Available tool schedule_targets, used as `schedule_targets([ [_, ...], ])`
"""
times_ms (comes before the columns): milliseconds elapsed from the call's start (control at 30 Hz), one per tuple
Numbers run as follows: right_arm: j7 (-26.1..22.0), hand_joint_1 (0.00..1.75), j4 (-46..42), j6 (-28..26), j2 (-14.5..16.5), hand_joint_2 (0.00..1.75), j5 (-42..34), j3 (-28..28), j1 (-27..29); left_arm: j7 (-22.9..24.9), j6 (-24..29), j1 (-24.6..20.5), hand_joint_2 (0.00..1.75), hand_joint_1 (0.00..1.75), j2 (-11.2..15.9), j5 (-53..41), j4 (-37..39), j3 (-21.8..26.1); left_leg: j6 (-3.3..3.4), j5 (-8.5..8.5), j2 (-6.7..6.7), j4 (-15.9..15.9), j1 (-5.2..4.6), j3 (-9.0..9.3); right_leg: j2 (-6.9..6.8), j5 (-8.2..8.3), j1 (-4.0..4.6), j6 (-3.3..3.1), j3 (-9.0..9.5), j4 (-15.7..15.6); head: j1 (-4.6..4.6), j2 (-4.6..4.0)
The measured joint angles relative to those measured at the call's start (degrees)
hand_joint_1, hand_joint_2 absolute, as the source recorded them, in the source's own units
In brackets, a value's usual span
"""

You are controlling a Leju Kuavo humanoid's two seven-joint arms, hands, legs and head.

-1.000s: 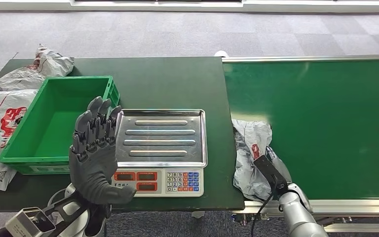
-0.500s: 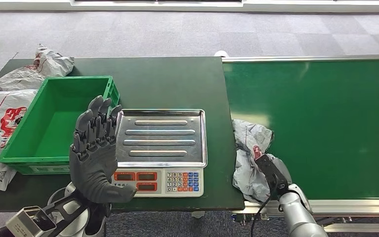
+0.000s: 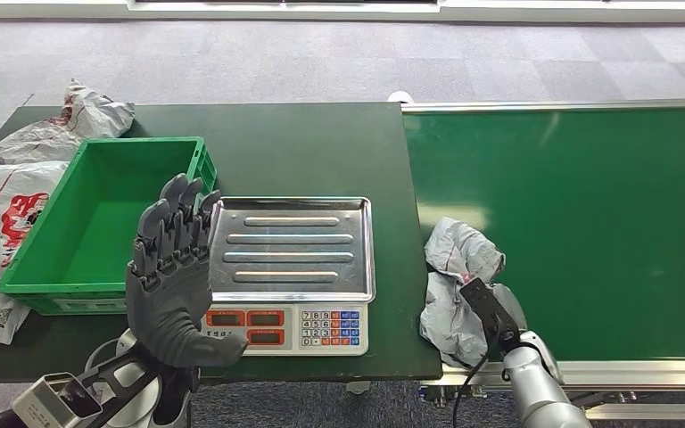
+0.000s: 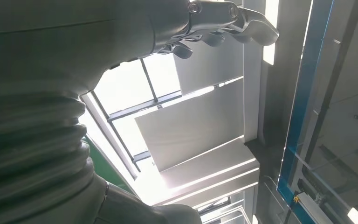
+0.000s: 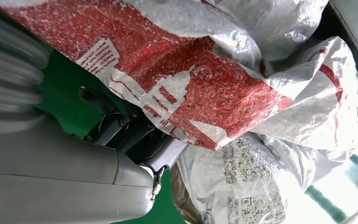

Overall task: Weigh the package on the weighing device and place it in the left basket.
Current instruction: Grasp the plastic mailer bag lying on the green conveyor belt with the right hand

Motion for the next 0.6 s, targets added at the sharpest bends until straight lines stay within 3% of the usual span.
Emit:
schedule_targets([
  [233,-0.36,1.75,-0.32,-0.71,0.1,1.75,-0.6,0.57,0.17,0.0,0.09,0.02,1.75,0.0,0.04,-0.14,0.0,0.0,0.0,0.0,0.0,0.0,0.0,0.0,0.0,0.0,-0.01,0.0,0.0,0.0,0.0,0.0],
  [300,-1.24,1.75,-2.77,-1.96,0.55,1.75,-4.58,1.47,1.25,-0.01,0.34,0.13,1.75,0.0,0.05,-0.39,-0.02,0.0,0.0,0.01,-0.04,0.0,0.0,-0.02,-0.04,0.0,-0.01,0.0,0.0,0.0,0.0,0.0],
  [467,-2.13,1.75,-24.72,-4.87,3.39,1.75,-23.87,11.28,8.34,-0.02,1.0,0.74,1.75,0.0,0.16,-0.68,-0.24,0.0,0.0,0.01,-0.07,-0.01,-0.01,-0.08,-0.1,-0.01,-0.01,-0.01,-0.07,0.02,0.0,0.0],
  [600,-1.01,1.75,-44.61,-4.09,5.92,1.75,-26.42,18.47,11.89,-0.01,0.96,1.0,1.75,0.0,0.17,-1.14,-0.34,0.0,0.0,0.01,-0.01,-0.02,0.0,-0.13,-0.04,-0.03,0.0,-0.02,-0.16,0.03,-0.01,0.0],
])
